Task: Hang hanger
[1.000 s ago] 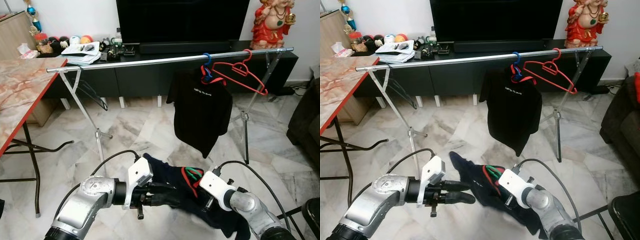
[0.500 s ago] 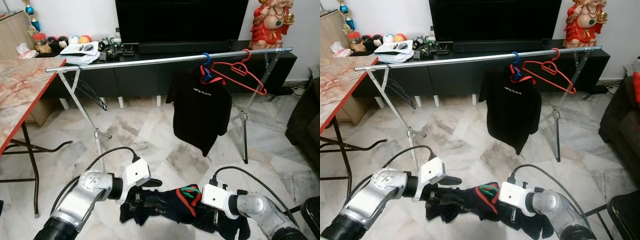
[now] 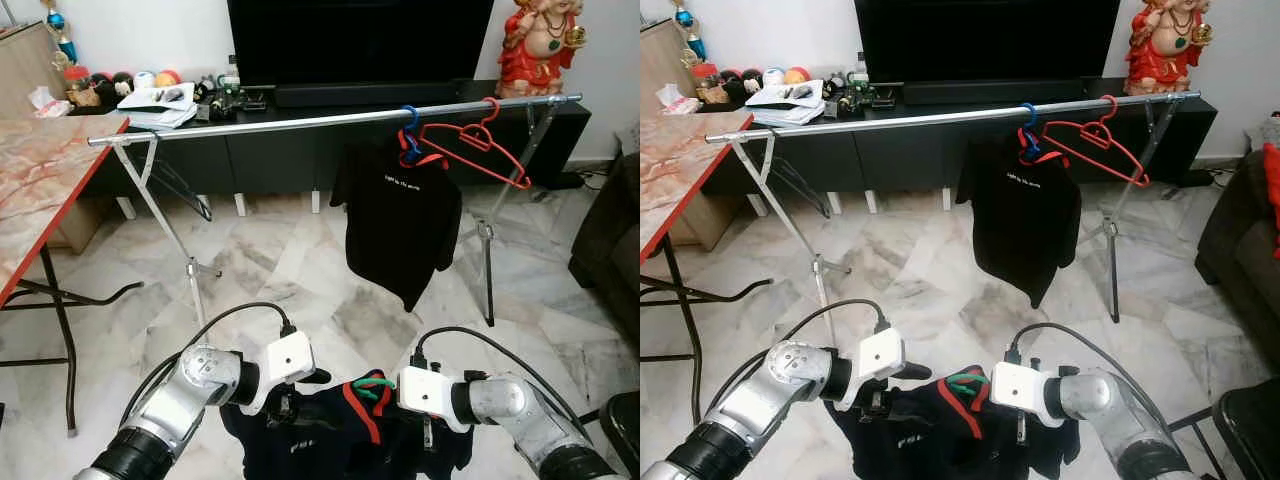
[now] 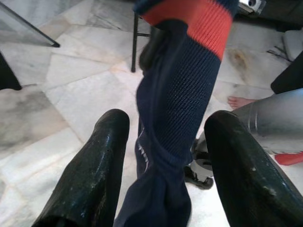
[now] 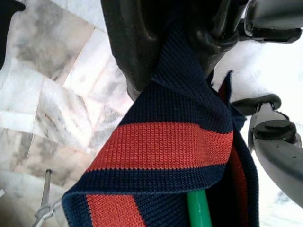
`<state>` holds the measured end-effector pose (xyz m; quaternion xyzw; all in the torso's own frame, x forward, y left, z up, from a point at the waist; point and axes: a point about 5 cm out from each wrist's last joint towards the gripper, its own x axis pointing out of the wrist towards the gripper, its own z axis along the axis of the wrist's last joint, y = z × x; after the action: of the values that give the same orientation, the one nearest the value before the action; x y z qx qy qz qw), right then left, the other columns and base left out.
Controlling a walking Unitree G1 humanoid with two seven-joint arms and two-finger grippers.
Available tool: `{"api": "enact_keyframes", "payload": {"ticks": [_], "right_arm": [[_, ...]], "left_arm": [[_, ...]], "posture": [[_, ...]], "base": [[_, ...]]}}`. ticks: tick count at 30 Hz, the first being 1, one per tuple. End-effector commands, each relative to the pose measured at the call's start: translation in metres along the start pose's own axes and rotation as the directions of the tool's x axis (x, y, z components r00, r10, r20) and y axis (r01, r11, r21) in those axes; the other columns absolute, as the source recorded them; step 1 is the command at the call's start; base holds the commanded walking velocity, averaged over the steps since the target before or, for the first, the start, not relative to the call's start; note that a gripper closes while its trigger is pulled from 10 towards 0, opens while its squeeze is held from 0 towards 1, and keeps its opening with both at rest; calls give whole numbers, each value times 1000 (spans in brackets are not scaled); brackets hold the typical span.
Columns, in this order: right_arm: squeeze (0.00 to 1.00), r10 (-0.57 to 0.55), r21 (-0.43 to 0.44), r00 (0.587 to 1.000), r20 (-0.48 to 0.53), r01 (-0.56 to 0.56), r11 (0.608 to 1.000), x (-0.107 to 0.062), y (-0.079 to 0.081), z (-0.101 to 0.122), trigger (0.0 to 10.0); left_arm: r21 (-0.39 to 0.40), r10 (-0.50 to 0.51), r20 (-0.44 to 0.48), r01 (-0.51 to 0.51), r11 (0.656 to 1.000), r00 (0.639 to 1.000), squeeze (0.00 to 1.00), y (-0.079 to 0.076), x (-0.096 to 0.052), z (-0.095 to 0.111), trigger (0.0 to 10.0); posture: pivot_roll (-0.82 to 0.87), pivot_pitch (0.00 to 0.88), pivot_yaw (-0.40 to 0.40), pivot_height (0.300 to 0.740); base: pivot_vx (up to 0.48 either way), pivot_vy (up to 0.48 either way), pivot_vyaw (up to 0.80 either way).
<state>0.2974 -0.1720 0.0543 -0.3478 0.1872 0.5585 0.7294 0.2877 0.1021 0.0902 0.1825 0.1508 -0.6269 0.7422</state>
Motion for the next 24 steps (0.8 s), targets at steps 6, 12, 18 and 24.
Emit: {"api": "enact_keyframes", "payload": {"ticks": [6,12,18,24], "right_arm": [[0,-49,-25,996,68,51,998,-3,-14,15,0],[0,-53,-20,995,85,55,998,-2,-16,20,0],[0,-58,-17,994,92,60,998,-2,-17,21,0],[0,-68,-11,993,93,70,998,-4,-19,21,0]], "left_arm": [[27,-40,-37,41,999,999,0,-1,2,-2,10000],[17,-38,-24,39,999,999,0,0,5,-2,0],[10,-37,-13,37,999,999,0,0,7,-2,0],[8,-47,-9,47,999,999,0,0,8,-1,0]], "posture": [[-38,53,26,740],[-39,45,24,740],[-44,38,25,740],[-44,38,25,740]], "base": [[0,0,0],[0,0,0],[0,0,0],[0,0,0]]}}
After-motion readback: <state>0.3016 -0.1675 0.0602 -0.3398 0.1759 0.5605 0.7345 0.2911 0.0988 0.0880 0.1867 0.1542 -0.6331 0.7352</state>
